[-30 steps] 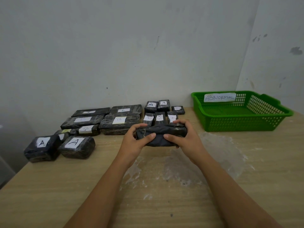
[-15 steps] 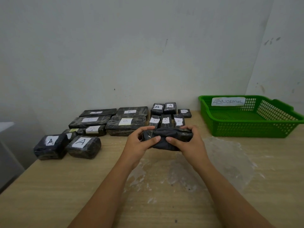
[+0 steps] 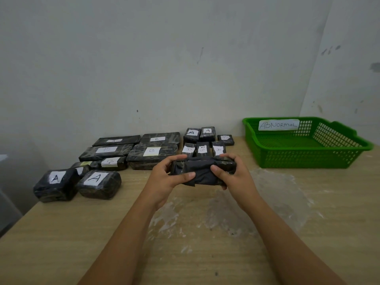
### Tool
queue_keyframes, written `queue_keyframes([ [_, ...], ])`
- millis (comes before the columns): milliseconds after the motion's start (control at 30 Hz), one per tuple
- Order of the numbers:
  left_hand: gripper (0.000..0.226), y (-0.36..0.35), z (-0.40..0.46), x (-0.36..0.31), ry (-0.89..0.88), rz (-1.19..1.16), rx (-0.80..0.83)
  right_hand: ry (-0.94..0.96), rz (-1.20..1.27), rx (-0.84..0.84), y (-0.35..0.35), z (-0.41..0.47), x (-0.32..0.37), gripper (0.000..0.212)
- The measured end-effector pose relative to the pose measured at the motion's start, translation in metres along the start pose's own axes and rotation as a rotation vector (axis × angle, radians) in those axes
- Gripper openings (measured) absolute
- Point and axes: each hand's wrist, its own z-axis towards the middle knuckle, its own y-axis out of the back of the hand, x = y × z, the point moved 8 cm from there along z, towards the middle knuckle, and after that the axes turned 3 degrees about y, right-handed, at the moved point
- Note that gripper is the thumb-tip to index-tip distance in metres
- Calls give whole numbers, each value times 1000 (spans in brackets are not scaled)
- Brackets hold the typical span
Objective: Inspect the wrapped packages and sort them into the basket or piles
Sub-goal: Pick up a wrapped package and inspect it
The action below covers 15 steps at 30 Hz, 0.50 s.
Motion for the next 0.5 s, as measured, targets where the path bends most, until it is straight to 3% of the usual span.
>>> queue_keyframes([
  [200, 66, 4, 0, -1, 26, -28, -24, -12, 54, 137, -1, 1, 7, 52],
  [500, 60, 2, -2, -3, 75, -73, -1, -21, 120, 106, 2, 2, 9, 47],
])
